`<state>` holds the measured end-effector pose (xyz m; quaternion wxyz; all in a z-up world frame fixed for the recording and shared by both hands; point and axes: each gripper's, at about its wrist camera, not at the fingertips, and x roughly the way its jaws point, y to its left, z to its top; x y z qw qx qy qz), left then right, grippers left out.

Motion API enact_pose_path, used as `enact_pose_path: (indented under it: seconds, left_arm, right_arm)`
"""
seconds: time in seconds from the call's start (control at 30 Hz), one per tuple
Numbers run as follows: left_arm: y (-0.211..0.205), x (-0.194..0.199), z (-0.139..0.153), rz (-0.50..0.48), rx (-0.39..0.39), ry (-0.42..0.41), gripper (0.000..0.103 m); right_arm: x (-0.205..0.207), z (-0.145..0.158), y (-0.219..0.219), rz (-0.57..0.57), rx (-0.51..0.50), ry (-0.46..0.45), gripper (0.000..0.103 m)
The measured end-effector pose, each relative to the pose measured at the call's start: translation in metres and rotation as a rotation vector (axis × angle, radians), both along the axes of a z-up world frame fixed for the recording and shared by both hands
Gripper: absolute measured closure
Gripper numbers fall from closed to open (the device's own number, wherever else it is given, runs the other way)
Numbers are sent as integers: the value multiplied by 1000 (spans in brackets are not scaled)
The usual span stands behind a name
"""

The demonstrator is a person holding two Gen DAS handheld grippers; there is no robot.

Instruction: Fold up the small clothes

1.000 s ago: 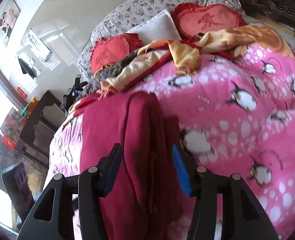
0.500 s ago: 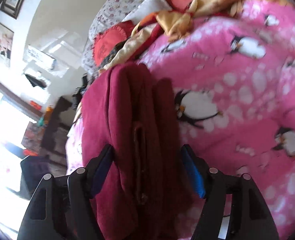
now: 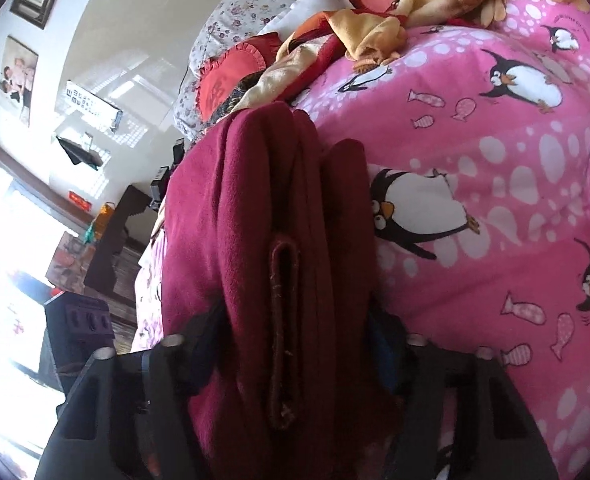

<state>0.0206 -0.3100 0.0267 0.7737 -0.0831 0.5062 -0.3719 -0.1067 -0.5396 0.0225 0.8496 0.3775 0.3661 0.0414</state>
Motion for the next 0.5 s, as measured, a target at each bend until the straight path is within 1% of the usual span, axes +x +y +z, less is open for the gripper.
enact_pose_path:
  seconds: [0.03, 0.1, 0.23, 0.37, 0.5]
  left_arm:
    - [1, -3, 4, -5, 4, -11, 39]
    - [7, -8, 15, -17, 1, -26, 49]
    - [27, -25, 37, -27, -3, -49, 50]
    - [62, -45, 52, -22, 0, -15, 50]
    - [102, -74, 59, -6, 52, 7, 50]
  right_arm:
    - [-2, 4, 2, 1, -15, -1, 76]
    - [-5, 13, 8, 3, -45, -6, 79]
    - [-12, 35, 21, 24, -41, -28, 80]
    - [-27, 49, 41, 64, 2, -38, 80]
    - [-45, 51, 71, 116, 57, -12, 80]
